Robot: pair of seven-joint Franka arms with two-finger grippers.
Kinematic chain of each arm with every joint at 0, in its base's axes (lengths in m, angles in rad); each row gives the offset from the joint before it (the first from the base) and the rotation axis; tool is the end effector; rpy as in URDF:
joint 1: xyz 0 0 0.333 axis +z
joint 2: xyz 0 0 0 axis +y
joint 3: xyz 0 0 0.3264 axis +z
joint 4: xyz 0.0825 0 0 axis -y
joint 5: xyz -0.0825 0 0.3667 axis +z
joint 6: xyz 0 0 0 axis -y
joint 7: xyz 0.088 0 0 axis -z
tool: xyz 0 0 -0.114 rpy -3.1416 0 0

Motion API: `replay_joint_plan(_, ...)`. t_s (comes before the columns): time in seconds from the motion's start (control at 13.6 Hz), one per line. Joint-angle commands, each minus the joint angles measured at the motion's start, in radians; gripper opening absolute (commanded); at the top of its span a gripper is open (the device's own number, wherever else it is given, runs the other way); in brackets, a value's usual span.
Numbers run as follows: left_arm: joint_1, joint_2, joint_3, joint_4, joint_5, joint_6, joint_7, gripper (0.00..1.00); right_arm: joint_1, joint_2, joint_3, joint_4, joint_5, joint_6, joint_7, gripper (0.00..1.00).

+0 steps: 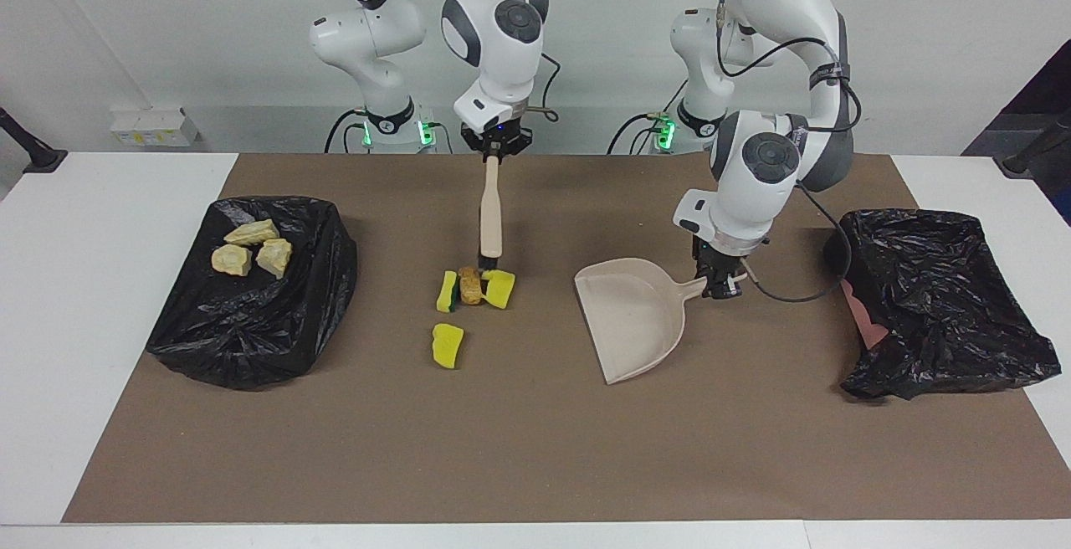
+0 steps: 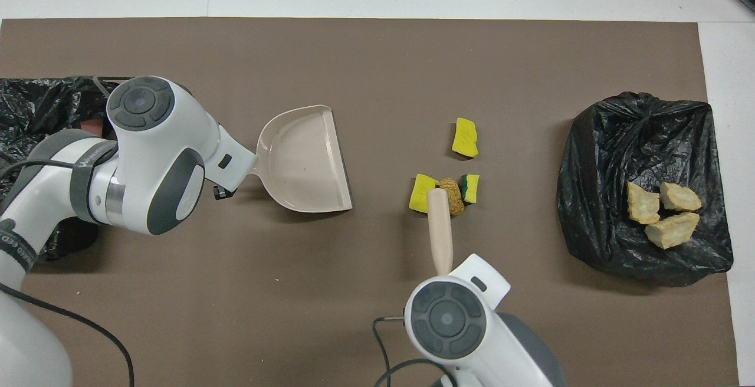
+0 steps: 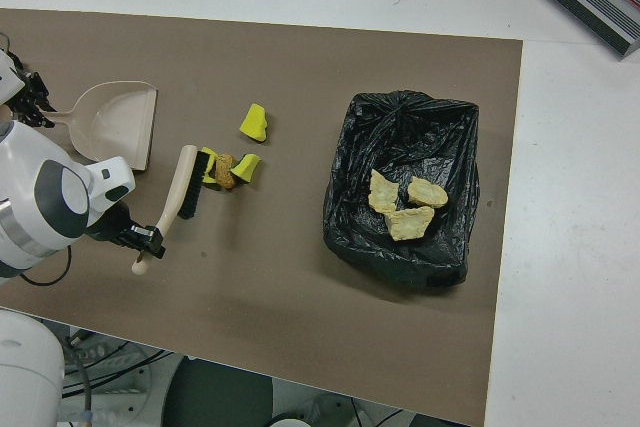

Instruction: Sweep and dump trash in bin

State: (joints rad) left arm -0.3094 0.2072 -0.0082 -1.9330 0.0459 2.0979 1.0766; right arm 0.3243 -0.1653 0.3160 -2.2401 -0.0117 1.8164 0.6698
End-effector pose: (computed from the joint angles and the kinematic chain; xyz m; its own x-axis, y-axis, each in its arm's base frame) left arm 0.5559 -0.1799 0.3897 0.1515 -0.9871 -0.0528 -0.9881 -0.1527 0.0201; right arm 0.3559 0.2677 0.4273 0.9843 -0.0536 -0.1682 -0.0171 -0.9772 0.2114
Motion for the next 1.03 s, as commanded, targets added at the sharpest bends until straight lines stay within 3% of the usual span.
replay_joint_plan(0.0, -0.011, -0.069, 0.007, -0.090, 0.026, 0.039, 0.016, 0.00, -0.112, 0.015, 0.012, -0.009, -0.141, -0.029, -0.067, 0.00)
replay_joint_plan(0.15, -0.045, -0.072, 0.007, -0.127, 0.026, 0.054, 0.011, 0.00, -0.177, 0.023, 0.012, -0.012, -0.209, -0.029, -0.126, 0.00)
replay_joint_plan(0.37, -0.072, -0.100, 0.007, -0.179, 0.026, 0.077, 0.006, 0.00, -0.261, 0.035, 0.017, -0.027, -0.208, -0.026, -0.206, 0.00)
replay_joint_plan(0.59, -0.091, -0.121, 0.007, -0.216, 0.026, 0.100, 0.003, 0.00, -0.237, 0.081, 0.021, -0.039, -0.177, 0.013, -0.225, 0.00)
replay_joint_plan(0.74, -0.089, -0.123, 0.007, -0.221, 0.026, 0.108, 0.002, 0.00, -0.197, 0.107, 0.020, -0.038, -0.062, 0.098, -0.225, 0.00)
replay_joint_plan(0.96, -0.089, -0.121, 0.007, -0.221, 0.026, 0.123, 0.002, 0.00, -0.154, 0.147, 0.021, -0.033, -0.031, 0.185, -0.217, 0.00)
